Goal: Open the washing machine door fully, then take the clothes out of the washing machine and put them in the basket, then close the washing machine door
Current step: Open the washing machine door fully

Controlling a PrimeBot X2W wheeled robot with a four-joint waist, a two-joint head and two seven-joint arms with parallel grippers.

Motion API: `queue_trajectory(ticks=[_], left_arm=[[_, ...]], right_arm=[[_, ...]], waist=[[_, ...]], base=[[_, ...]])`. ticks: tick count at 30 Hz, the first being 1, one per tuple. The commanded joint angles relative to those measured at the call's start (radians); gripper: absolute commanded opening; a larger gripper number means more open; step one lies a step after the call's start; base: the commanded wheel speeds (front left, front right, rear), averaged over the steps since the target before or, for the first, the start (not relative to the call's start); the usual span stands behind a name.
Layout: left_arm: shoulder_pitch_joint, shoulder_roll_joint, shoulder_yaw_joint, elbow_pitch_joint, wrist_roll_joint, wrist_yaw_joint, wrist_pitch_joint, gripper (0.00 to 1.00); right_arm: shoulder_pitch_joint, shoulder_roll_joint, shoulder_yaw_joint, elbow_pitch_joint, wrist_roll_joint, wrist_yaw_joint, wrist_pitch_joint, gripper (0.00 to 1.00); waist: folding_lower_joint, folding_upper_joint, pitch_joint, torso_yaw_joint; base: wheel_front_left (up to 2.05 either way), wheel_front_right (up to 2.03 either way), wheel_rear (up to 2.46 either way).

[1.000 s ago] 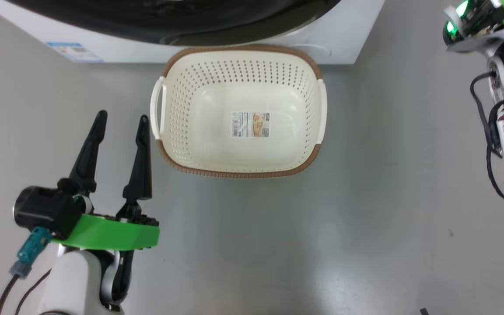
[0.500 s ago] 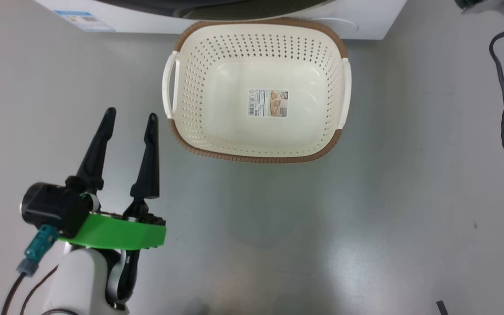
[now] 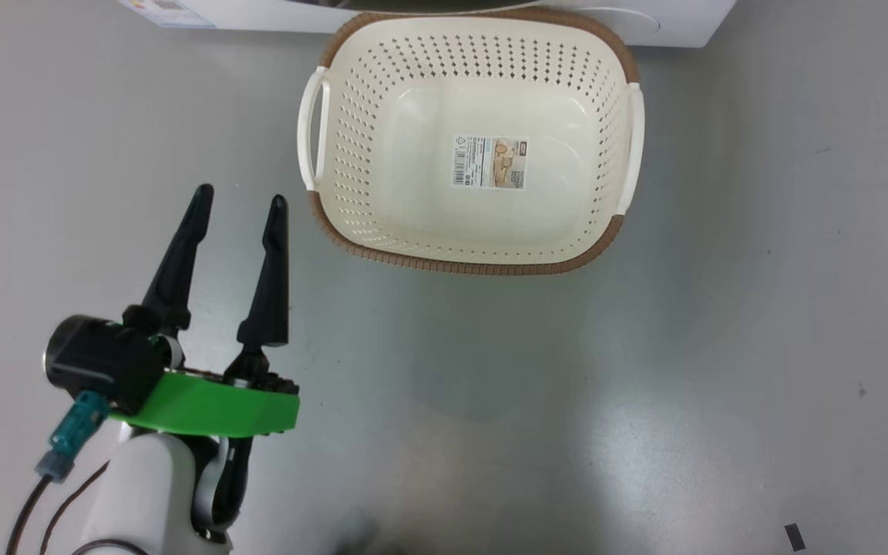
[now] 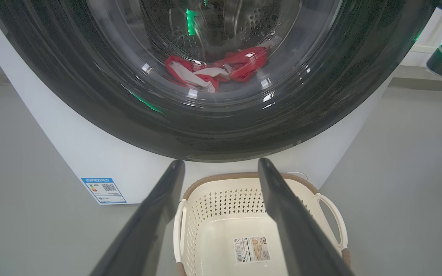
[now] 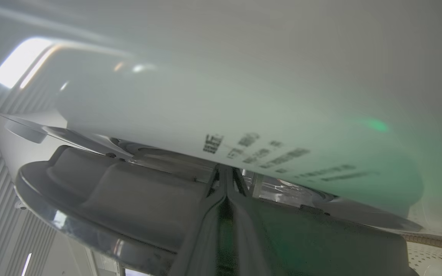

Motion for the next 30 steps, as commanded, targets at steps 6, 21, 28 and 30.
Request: queue_trajectory(ticks=[6, 21, 28, 30], left_arm=[[-0.005, 0.028, 0.023, -0.012, -0.008, -0.001, -0.012, 1.00], [-0.010, 0.028, 0.021, 0.009, -0.010, 0.007, -0.012, 1.00], [0.002, 0.028, 0.020, 0.022, -0.010, 0.007, -0.012, 1.00], [0.006, 0.028, 0.019, 0.026, -0.009, 0.007, -0.012, 1.00]], right_arm=[[-0.020, 0.023, 0.022, -0.022, -0.005, 0.001, 0.048, 0.00], [0.051, 0.034, 0.063, -0.058, -0.010, 0.001, 0.144, 0.00], [0.108, 0.041, 0.068, -0.050, -0.005, 0.001, 0.167, 0.00], [0.124, 0.046, 0.068, -0.045, -0.003, 0.001, 0.171, 0.00]], waist=[[0.0000, 0.0000, 0.005, 0.002], [0.0000, 0.0000, -0.047, -0.020], [0.0000, 0.0000, -0.104, -0.022], [0.0000, 0.0000, -0.122, -0.022]], base=[[0.00, 0.00, 0.00], [0.00, 0.00, 0.00], [0.00, 0.00, 0.00], [0.00, 0.00, 0.00]])
